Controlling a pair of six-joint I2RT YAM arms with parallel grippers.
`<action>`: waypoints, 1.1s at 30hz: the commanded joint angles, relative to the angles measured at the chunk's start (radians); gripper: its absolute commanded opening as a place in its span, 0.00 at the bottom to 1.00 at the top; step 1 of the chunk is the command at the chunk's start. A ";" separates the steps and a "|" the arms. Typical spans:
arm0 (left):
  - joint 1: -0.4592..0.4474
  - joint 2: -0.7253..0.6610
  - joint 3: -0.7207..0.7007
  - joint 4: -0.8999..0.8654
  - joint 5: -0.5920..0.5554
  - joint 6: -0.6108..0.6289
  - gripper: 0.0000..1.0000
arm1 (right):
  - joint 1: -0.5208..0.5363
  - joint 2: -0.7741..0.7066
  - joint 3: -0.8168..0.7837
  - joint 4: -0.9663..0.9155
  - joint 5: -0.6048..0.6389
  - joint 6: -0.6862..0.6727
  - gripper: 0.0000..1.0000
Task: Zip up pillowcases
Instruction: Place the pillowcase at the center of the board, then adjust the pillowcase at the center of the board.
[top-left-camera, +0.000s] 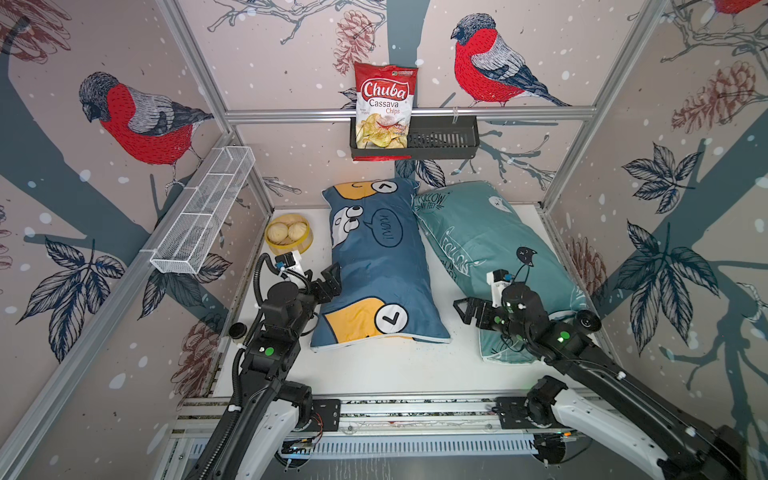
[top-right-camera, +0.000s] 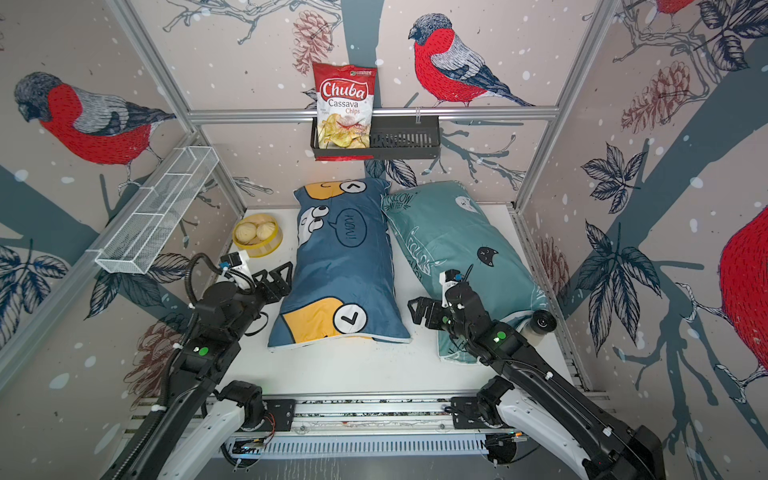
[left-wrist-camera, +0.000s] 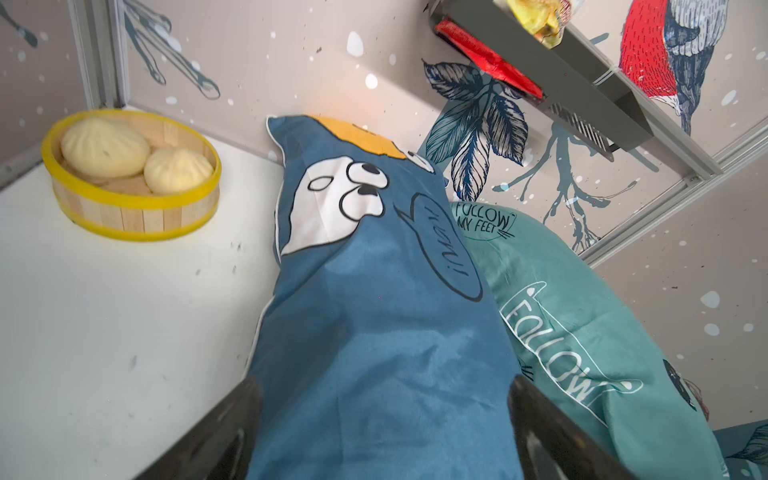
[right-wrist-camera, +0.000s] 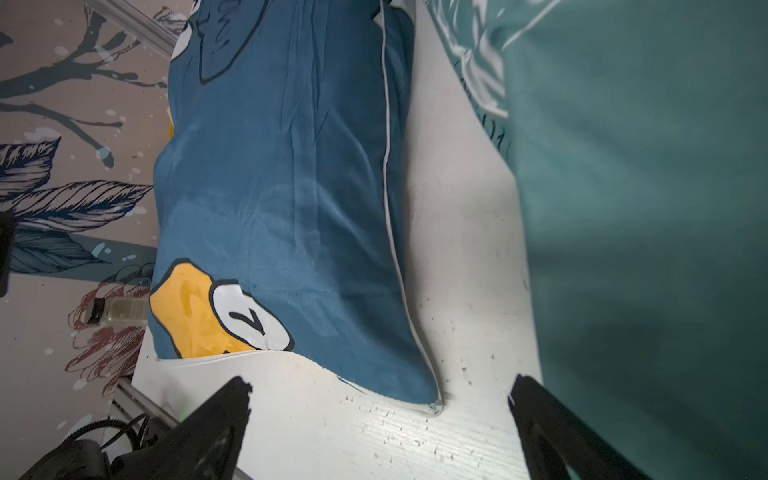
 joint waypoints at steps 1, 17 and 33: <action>-0.018 0.035 0.045 -0.029 0.031 0.042 0.92 | -0.110 0.015 0.064 -0.077 0.081 -0.099 0.99; -0.604 0.460 -0.095 0.372 -0.198 -0.136 0.67 | -0.769 0.310 0.202 0.064 -0.166 -0.322 0.68; -0.243 0.376 -0.143 0.165 -0.254 0.049 0.58 | -0.553 0.550 0.137 0.254 -0.279 -0.248 0.46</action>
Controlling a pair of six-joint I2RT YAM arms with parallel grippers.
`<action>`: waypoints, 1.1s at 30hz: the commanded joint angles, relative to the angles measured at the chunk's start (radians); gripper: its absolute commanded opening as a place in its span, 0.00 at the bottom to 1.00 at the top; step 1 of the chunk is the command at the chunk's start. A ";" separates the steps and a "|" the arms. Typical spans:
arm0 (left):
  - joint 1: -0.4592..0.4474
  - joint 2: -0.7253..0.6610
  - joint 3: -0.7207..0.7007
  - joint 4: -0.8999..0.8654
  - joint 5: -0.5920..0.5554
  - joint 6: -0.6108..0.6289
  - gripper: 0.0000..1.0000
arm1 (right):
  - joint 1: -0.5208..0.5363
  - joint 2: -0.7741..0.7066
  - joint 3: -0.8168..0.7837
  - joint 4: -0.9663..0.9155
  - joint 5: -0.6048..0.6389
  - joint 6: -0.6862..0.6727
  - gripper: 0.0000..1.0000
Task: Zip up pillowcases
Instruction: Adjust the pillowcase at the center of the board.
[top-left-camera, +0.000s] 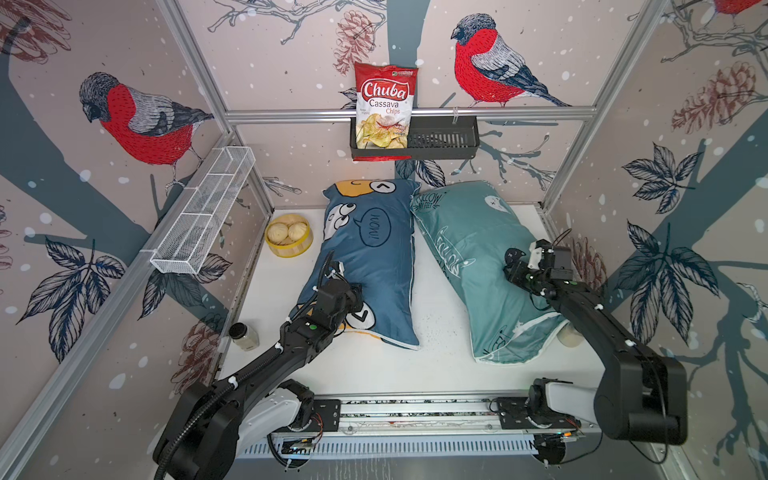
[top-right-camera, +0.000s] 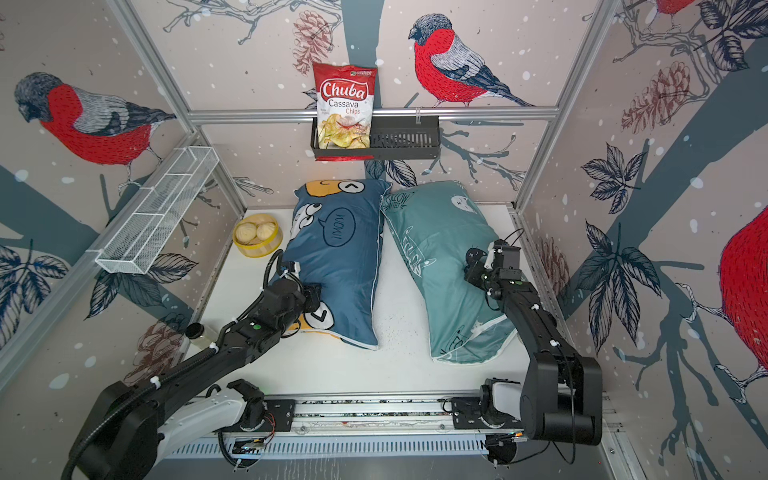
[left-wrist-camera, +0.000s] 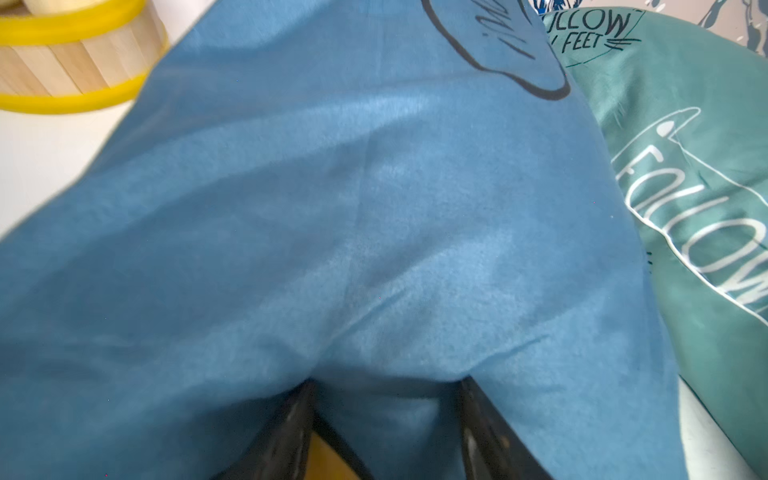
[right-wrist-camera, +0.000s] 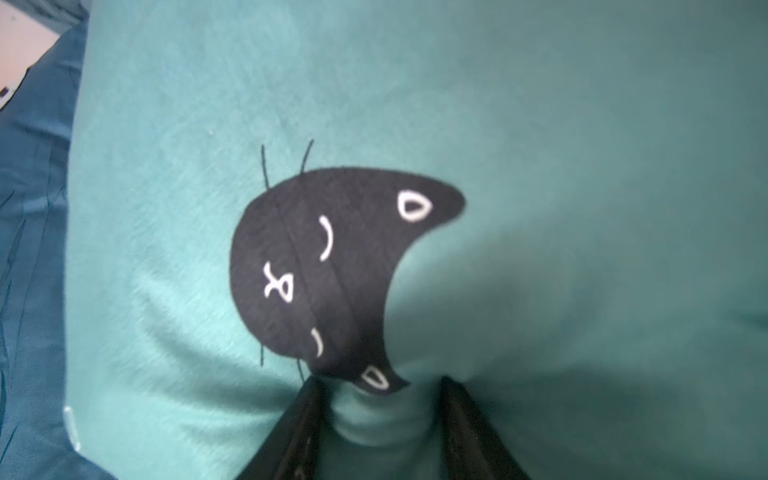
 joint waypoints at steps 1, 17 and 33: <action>0.008 -0.023 0.021 -0.049 -0.049 0.035 0.59 | 0.073 0.040 0.004 0.057 -0.068 0.028 0.45; -0.240 -0.025 0.167 0.049 0.092 -0.136 0.59 | 0.360 0.073 0.047 0.122 -0.159 0.096 0.47; -0.418 0.577 0.605 0.177 0.153 -0.054 0.51 | 0.110 -0.401 -0.128 -0.121 0.020 0.147 0.98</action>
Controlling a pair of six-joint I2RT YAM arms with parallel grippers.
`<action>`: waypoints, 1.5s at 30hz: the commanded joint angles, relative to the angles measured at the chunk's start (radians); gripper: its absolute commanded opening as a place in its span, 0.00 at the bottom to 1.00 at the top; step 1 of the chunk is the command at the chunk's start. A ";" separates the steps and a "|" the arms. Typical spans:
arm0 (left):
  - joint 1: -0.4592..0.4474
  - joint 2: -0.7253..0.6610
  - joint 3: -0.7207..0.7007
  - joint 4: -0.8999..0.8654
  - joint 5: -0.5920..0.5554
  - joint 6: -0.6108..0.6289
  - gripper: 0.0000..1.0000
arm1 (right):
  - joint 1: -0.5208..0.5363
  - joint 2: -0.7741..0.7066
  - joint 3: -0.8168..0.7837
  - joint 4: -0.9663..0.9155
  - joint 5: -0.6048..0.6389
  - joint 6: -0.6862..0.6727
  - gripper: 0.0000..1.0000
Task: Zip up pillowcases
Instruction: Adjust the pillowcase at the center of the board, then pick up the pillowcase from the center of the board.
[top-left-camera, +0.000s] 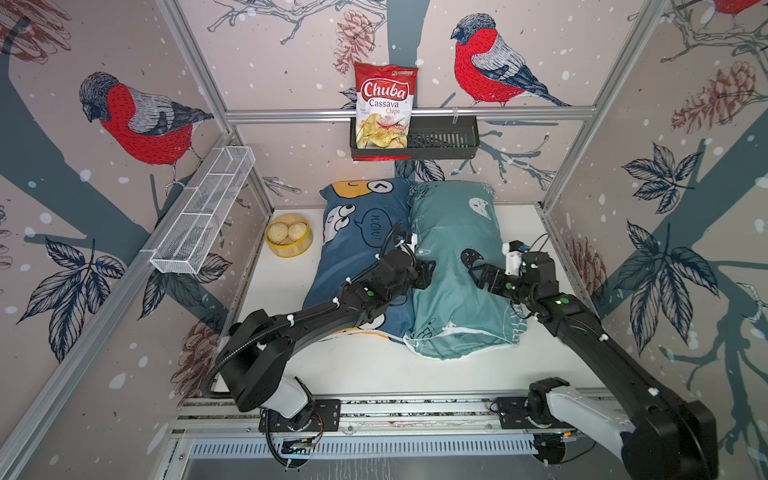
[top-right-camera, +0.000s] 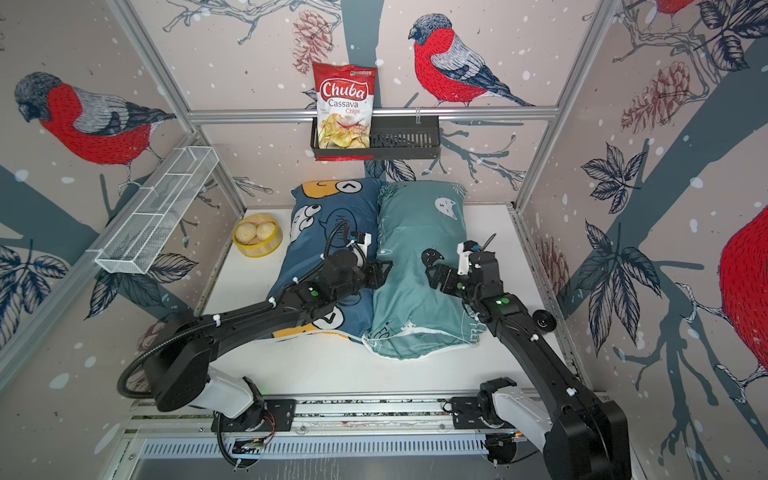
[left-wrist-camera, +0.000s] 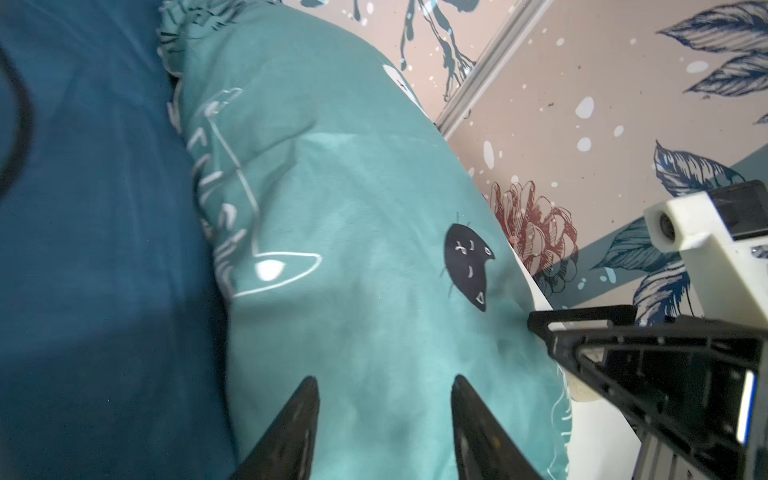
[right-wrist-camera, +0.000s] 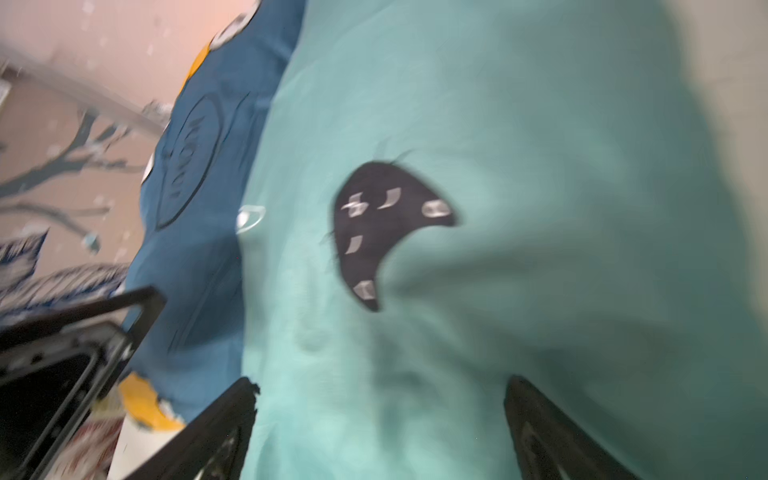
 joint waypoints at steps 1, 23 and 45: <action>-0.061 0.071 0.069 0.004 -0.007 0.037 0.51 | -0.113 -0.084 -0.052 -0.073 0.015 0.023 0.99; 0.057 0.501 0.370 -0.144 -0.164 0.027 0.33 | -0.424 -0.273 -0.146 -0.218 -0.282 -0.019 0.97; 0.146 0.490 0.270 -0.026 -0.006 -0.063 0.30 | -0.289 -0.456 -0.366 -0.090 -0.576 0.210 0.70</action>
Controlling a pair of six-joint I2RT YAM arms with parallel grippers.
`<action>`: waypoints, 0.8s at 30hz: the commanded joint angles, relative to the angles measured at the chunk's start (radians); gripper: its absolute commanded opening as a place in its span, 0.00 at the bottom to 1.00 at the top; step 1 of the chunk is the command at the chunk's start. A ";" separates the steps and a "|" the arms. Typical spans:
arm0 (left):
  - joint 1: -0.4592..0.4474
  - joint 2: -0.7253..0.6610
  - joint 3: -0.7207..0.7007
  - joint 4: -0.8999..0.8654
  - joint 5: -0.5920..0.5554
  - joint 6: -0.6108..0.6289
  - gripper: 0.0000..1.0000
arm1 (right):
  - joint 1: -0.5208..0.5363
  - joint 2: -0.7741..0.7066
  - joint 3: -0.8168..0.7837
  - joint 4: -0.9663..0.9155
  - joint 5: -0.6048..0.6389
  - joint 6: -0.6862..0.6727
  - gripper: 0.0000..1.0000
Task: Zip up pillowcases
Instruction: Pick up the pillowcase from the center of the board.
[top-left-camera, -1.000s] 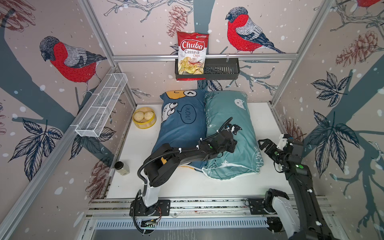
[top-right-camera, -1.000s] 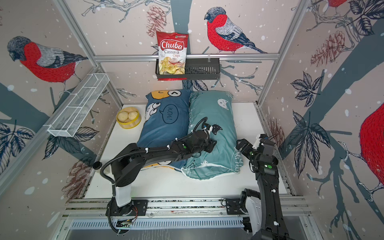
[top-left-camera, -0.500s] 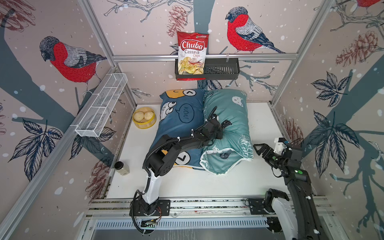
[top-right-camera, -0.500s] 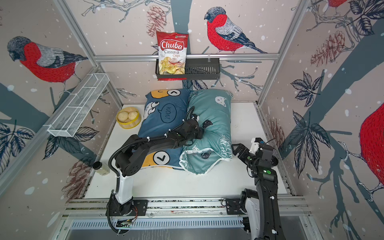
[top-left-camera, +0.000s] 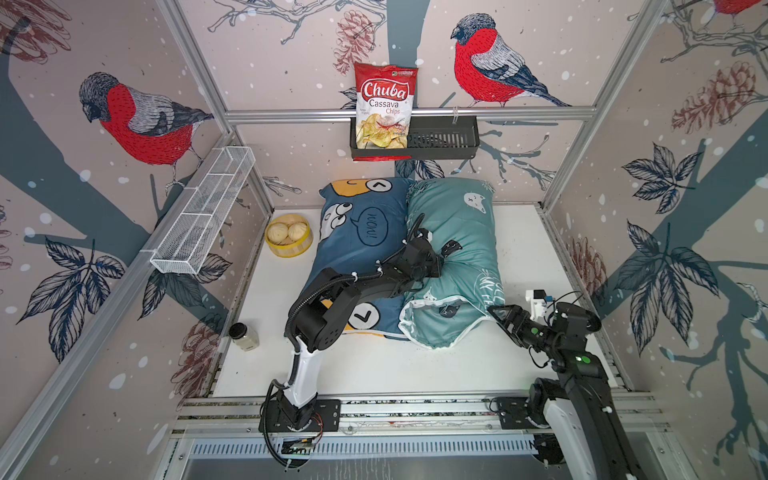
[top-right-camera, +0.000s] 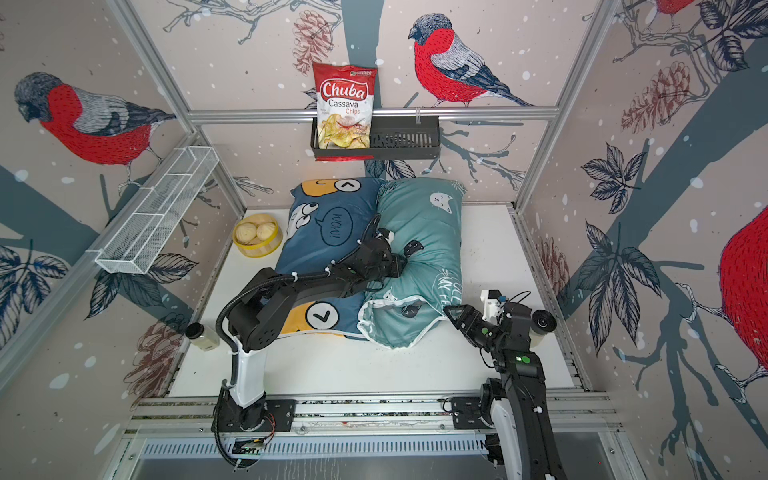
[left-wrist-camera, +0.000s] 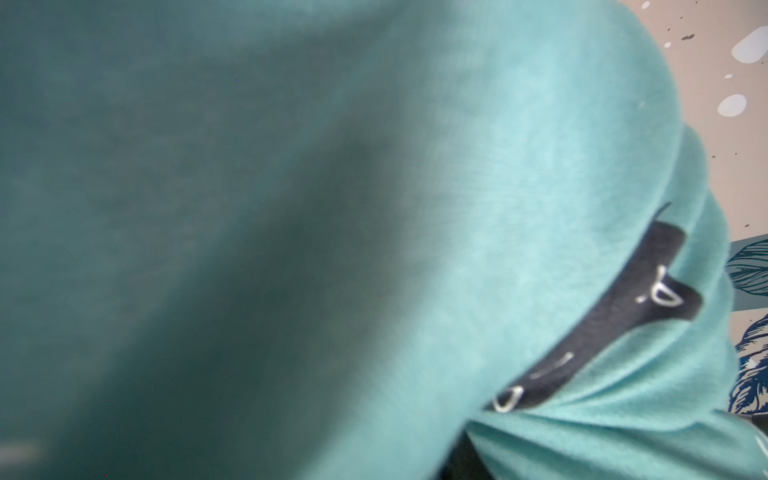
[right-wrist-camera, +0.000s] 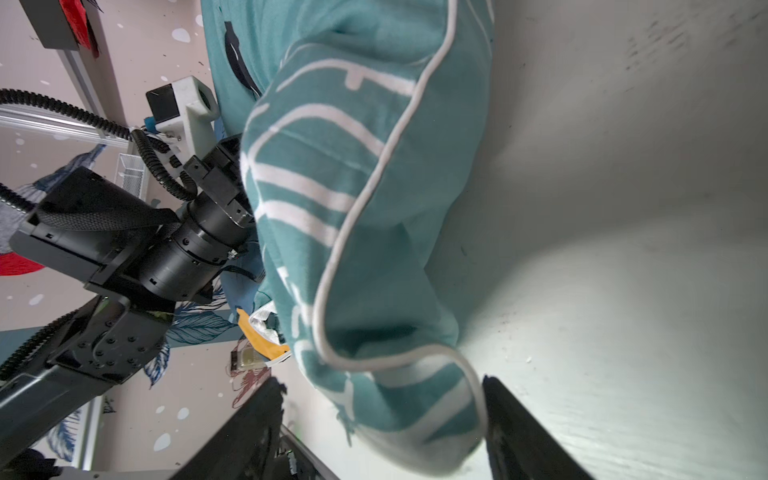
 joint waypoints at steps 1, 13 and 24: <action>0.023 0.013 -0.012 -0.057 -0.130 -0.009 0.30 | 0.013 -0.023 0.021 -0.003 -0.031 0.035 0.67; 0.031 0.007 -0.030 -0.036 -0.128 -0.013 0.30 | 0.049 -0.062 0.045 -0.062 -0.010 0.048 0.32; 0.033 0.007 -0.035 -0.023 -0.112 -0.019 0.30 | 0.159 -0.058 -0.014 0.063 0.060 0.149 0.45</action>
